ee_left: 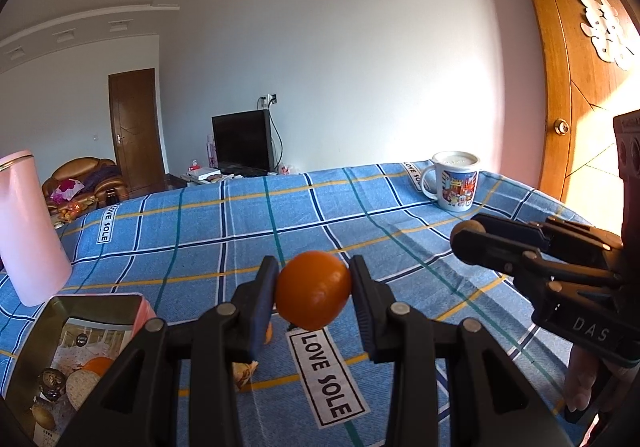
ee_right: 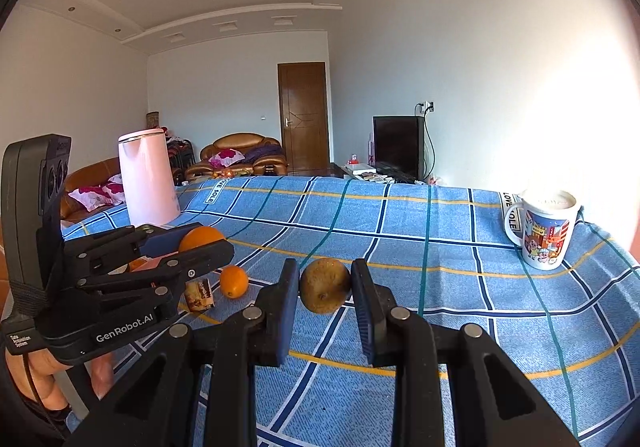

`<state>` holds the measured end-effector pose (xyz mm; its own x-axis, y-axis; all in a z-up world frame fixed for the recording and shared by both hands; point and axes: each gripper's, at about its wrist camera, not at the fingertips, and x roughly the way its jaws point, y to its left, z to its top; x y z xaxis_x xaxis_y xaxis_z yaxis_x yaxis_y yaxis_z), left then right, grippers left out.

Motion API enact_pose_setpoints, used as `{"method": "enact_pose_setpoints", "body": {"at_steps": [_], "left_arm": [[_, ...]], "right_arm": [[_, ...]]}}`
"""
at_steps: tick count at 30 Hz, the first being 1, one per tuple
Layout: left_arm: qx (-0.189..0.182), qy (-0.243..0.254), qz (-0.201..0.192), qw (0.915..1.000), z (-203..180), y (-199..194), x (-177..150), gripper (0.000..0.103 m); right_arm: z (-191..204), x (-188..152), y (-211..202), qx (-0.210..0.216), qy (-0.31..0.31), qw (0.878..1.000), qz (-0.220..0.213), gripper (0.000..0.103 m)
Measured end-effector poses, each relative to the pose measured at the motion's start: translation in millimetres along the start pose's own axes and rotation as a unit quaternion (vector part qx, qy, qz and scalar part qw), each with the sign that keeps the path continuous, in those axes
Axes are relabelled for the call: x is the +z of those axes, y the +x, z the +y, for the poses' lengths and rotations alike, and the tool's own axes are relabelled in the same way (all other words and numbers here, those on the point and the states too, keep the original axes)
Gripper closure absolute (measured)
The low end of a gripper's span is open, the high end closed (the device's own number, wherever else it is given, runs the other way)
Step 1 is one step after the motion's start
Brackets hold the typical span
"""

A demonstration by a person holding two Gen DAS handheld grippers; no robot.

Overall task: Organize fruits
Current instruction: 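Lift the orange and kiwi and carry both toward the pink tin, then lower the orange and kiwi into the tin and open both tools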

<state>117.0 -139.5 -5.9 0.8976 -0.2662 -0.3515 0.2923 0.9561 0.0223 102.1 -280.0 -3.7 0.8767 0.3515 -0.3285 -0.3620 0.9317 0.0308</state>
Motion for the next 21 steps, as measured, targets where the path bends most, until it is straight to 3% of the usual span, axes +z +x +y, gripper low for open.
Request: {"method": "enact_pose_setpoints", "body": {"at_steps": [11, 21], "left_arm": [[-0.004, -0.014, 0.0, 0.9999, 12, -12, -4, 0.065], [0.014, -0.031, 0.002, 0.9994, 40, -32, -12, 0.065]], "right_arm": [[19, -1, -3, 0.011, -0.01, 1.0, 0.001, 0.075], [56, 5, 10, 0.057, -0.011, 0.998, 0.011, 0.075]]}}
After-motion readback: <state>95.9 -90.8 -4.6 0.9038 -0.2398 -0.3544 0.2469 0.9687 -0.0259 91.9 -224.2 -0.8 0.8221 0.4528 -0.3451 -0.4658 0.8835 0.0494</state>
